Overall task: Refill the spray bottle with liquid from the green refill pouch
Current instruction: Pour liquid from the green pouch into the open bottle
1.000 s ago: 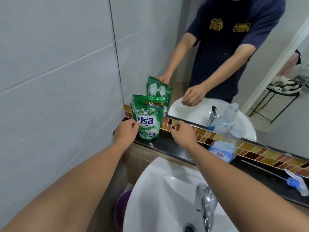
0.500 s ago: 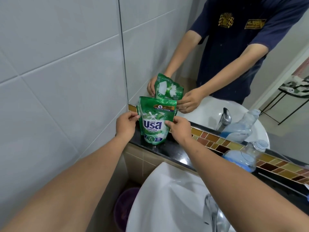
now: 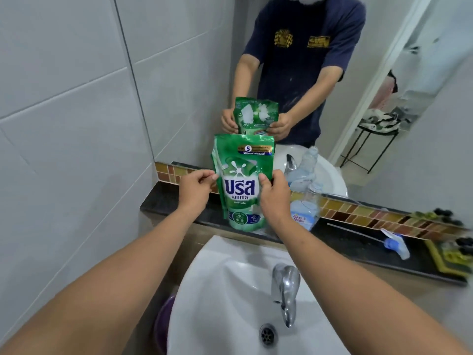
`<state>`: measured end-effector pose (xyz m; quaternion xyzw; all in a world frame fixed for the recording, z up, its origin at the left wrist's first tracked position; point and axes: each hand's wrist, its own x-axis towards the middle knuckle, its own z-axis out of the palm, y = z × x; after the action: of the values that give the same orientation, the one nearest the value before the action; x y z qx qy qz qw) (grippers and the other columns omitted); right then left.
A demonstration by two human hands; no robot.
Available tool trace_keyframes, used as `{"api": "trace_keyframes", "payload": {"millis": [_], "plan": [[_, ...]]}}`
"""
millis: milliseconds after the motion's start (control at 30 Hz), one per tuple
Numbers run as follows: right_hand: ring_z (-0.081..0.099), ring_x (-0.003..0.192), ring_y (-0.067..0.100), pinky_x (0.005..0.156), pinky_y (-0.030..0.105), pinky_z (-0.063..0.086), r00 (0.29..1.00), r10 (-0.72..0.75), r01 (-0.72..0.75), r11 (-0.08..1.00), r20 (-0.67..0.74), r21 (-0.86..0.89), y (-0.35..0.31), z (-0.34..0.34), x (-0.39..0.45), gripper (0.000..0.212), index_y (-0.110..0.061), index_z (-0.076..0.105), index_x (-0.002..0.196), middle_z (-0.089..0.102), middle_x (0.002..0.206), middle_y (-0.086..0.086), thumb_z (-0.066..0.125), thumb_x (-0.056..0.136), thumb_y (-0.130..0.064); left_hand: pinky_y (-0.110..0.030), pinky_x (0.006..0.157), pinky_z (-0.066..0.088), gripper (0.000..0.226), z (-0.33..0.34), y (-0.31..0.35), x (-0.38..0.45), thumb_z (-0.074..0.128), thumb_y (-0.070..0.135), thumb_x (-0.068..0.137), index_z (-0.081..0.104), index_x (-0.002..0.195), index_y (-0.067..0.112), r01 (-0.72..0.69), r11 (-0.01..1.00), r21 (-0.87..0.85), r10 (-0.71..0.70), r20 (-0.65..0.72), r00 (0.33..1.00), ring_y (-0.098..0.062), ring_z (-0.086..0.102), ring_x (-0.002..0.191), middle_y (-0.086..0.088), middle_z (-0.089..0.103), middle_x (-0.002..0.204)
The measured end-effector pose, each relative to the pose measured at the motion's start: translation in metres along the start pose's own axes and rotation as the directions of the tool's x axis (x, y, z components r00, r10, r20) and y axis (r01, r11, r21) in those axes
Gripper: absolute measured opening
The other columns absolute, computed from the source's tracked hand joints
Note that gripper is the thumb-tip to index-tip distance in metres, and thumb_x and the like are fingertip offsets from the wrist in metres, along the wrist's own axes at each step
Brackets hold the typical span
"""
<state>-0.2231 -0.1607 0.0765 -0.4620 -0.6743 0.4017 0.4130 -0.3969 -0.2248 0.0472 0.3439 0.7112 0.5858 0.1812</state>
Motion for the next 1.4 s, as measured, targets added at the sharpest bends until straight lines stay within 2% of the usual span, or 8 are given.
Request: {"api": "trace_keyframes", "payload": {"millis": [167, 267, 567, 700, 867, 1000, 1233, 1400], "plan": [[0.06, 0.065, -0.004, 0.048, 0.01, 0.043, 0.987, -0.056, 0.054, 0.998, -0.152, -0.014, 0.002, -0.077, -0.022, 0.012, -0.007, 0.052, 0.097, 0.06, 0.081, -0.006, 0.05, 0.103, -0.018, -0.03, 0.078, 0.055, 0.013, 0.057, 0.028, -0.035, 0.073, 0.016, 0.089, 0.076, 0.099, 0.009, 0.006, 0.994, -0.106, 0.009, 0.137, 0.991, -0.014, 0.068, 0.079, -0.002, 0.076, 0.086], [0.061, 0.063, -0.012, 0.046, 0.013, 0.047, 0.979, -0.05, 0.049, 0.999, -0.198, -0.009, 0.009, -0.118, -0.031, 0.012, -0.006, 0.052, 0.097, 0.061, 0.082, -0.004, 0.049, 0.103, -0.016, -0.023, 0.072, 0.051, 0.011, 0.09, 0.044, -0.056, 0.072, 0.018, 0.089, 0.077, 0.096, 0.01, -0.019, 0.991, -0.131, 0.046, 0.201, 0.978, -0.002, 0.064, 0.07, 0.003, 0.074, 0.081], [0.06, 0.071, 0.011, 0.047, 0.01, 0.043, 0.961, -0.074, 0.028, 0.985, -0.268, -0.172, 0.024, -0.215, -0.031, 0.007, -0.014, 0.052, 0.101, 0.062, 0.084, -0.003, 0.047, 0.104, -0.018, -0.018, 0.074, 0.048, 0.02, 0.152, 0.051, -0.083, 0.067, 0.027, 0.094, 0.073, 0.107, 0.014, -0.036, 0.999, 0.015, 0.029, 0.322, 0.946, -0.01, 0.064, 0.091, 0.003, 0.072, 0.1], [0.063, 0.072, 0.026, 0.057, 0.042, 0.052, 0.965, -0.096, 0.009, 0.941, -0.243, -0.337, 0.035, -0.242, -0.016, 0.017, -0.019, 0.049, 0.09, 0.061, 0.08, 0.002, 0.044, 0.105, -0.027, -0.042, 0.097, 0.05, 0.049, 0.172, 0.045, -0.081, 0.067, 0.045, 0.091, 0.061, 0.129, 0.015, -0.048, 0.981, 0.188, -0.029, 0.383, 0.923, -0.021, 0.059, 0.113, -0.003, 0.061, 0.125], [0.062, 0.064, 0.025, 0.052, 0.045, 0.05, 0.969, -0.174, 0.052, 0.835, -0.174, -0.548, 0.034, -0.259, 0.0, 0.023, -0.017, 0.048, 0.089, 0.061, 0.074, 0.005, 0.041, 0.105, -0.031, -0.039, 0.096, 0.046, 0.067, 0.19, 0.044, -0.08, 0.072, 0.043, 0.087, 0.047, 0.143, 0.018, -0.061, 0.958, 0.279, -0.051, 0.378, 0.924, -0.026, 0.05, 0.126, -0.007, 0.047, 0.14], [0.058, 0.059, 0.018, 0.045, 0.03, 0.036, 0.966, -0.216, 0.081, 0.78, -0.145, -0.62, 0.032, -0.27, 0.015, 0.024, -0.012, 0.05, 0.09, 0.059, 0.069, 0.001, 0.042, 0.105, -0.028, -0.036, 0.097, 0.044, 0.074, 0.205, 0.039, -0.075, 0.078, 0.041, 0.082, 0.045, 0.144, 0.019, -0.023, 0.97, 0.243, -0.076, 0.392, 0.917, -0.026, 0.048, 0.127, -0.008, 0.046, 0.142], [0.06, 0.054, 0.019, 0.043, 0.041, 0.048, 0.961, -0.272, 0.161, 0.681, -0.044, -0.714, 0.037, -0.278, 0.038, 0.022, -0.013, 0.048, 0.088, 0.058, 0.062, -0.001, 0.044, 0.105, -0.026, -0.046, 0.095, 0.049, 0.075, 0.236, 0.034, -0.084, 0.076, 0.064, 0.071, 0.055, 0.131, 0.024, 0.028, 0.98, 0.199, -0.075, 0.236, 0.969, -0.021, 0.057, 0.111, 0.002, 0.059, 0.121], [0.061, 0.054, 0.019, 0.045, 0.043, 0.053, 0.967, -0.25, 0.2, 0.605, 0.054, -0.77, 0.036, -0.282, 0.05, 0.022, -0.013, 0.049, 0.091, 0.061, 0.064, 0.0, 0.043, 0.104, -0.03, -0.049, 0.091, 0.05, 0.058, 0.246, 0.032, -0.089, 0.069, 0.061, 0.079, 0.057, 0.119, 0.022, -0.023, 0.956, 0.292, -0.021, 0.146, 0.989, -0.023, 0.062, 0.101, 0.001, 0.067, 0.111]]}}
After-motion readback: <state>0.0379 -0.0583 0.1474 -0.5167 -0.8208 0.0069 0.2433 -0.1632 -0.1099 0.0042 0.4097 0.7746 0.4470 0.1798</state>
